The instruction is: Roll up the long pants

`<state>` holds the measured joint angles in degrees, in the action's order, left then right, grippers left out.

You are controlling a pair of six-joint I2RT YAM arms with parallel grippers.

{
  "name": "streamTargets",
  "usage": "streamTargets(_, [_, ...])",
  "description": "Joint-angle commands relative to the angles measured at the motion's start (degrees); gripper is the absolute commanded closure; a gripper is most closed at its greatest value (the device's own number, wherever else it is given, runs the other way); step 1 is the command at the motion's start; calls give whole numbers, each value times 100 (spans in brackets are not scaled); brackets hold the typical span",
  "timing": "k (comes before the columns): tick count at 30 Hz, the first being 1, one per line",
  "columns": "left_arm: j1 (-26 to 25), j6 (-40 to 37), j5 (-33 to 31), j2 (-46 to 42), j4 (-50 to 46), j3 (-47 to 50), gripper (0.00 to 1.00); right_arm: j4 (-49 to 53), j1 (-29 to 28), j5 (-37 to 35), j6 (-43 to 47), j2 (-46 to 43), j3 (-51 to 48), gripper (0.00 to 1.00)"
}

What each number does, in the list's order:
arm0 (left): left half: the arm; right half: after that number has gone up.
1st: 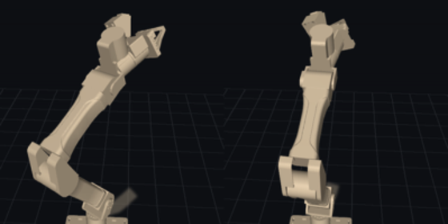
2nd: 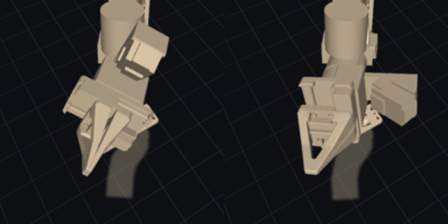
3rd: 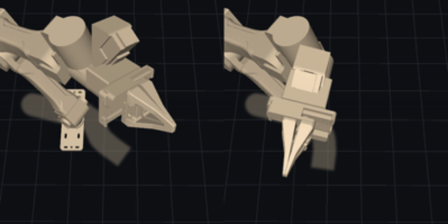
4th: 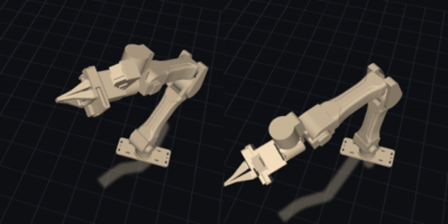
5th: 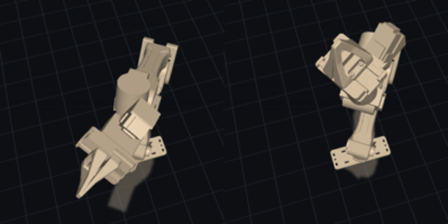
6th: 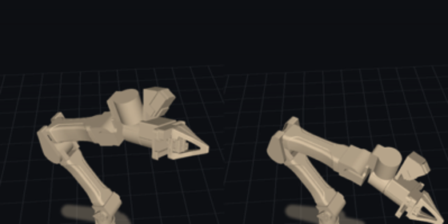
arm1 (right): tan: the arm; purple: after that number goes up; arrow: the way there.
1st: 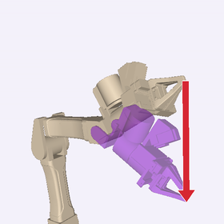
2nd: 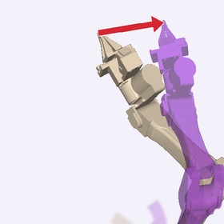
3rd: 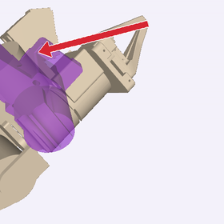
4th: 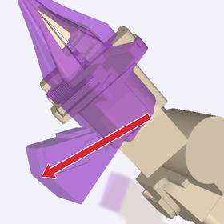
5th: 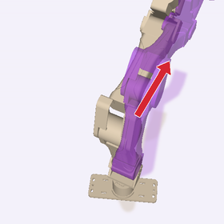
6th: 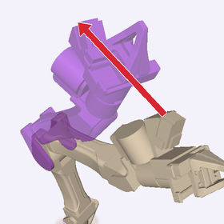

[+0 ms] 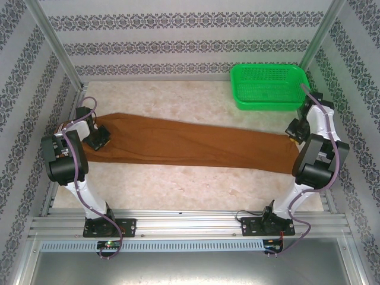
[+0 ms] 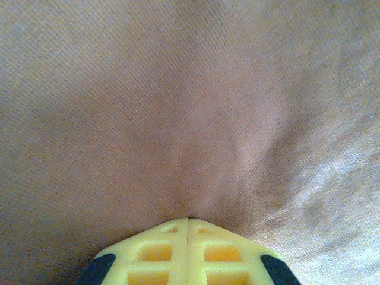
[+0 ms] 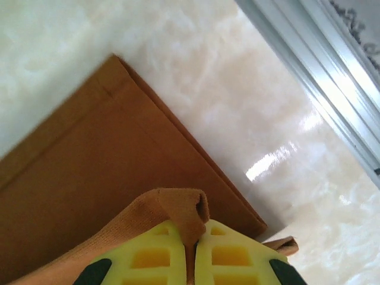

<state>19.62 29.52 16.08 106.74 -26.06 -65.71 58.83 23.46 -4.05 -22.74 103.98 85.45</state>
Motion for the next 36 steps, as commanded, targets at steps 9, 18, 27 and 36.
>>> streamTargets(9, [7, -159, -325, -618, 39, 311, 61, -101, -183, -1259, 60, 1700, 1558, 55])
streamTargets(18, [99, 65, -1996, -2967, -898, 589, 27, -710, -1615, 332, 181, 305, 196, 25])
streamTargets(27, [139, 53, -2059, -3156, -1492, 1067, 45, -1172, -3101, 2222, -98, -151, -921, 70])
streamTargets(36, [148, 18, -2201, -3243, -1300, 1167, 20, -1413, -3567, 2379, 24, 497, -1167, 67])
